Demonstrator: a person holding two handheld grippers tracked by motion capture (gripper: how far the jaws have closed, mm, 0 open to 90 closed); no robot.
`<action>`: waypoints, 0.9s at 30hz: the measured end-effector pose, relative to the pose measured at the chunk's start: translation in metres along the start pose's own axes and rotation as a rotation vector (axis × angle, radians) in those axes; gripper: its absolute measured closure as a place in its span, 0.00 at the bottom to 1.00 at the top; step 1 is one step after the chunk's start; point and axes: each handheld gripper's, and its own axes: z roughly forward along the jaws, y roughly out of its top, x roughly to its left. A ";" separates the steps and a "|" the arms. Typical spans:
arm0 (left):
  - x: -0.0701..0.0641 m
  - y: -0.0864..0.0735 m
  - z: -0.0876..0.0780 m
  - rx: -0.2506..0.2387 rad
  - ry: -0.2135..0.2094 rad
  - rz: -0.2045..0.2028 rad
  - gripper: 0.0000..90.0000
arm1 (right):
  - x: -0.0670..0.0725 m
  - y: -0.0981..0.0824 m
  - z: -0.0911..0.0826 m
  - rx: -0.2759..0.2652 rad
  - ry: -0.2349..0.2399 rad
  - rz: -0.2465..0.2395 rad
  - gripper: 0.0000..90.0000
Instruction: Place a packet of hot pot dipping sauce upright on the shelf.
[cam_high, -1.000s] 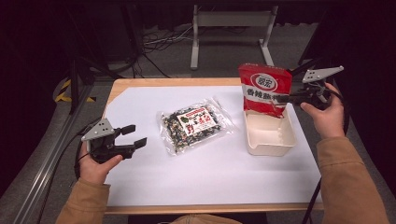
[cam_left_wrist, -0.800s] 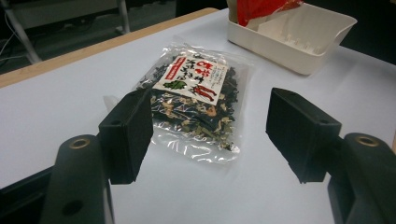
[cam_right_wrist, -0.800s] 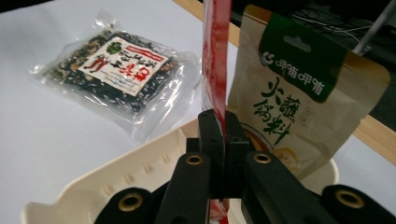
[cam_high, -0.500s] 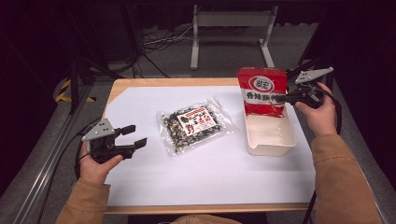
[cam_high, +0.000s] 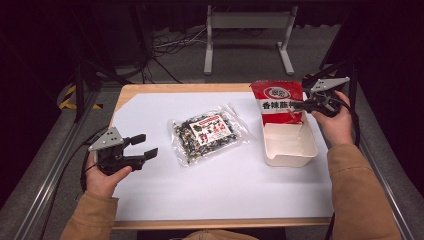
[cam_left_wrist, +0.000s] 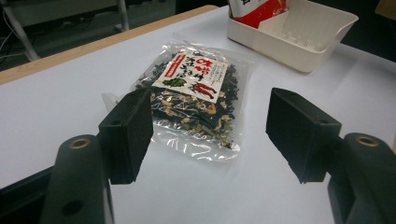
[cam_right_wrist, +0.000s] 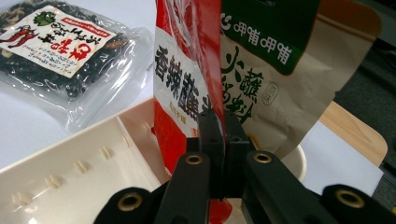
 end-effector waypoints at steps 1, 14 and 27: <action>0.000 0.000 0.000 0.001 -0.002 -0.006 0.37 | -0.001 -0.002 0.000 -0.004 0.000 0.003 1.00; -0.001 0.000 0.003 0.012 -0.001 0.009 0.37 | -0.001 -0.020 0.001 0.035 -0.032 0.043 0.99; 0.000 -0.001 0.011 0.023 0.001 0.012 0.35 | 0.002 -0.030 0.005 0.098 -0.040 0.067 0.98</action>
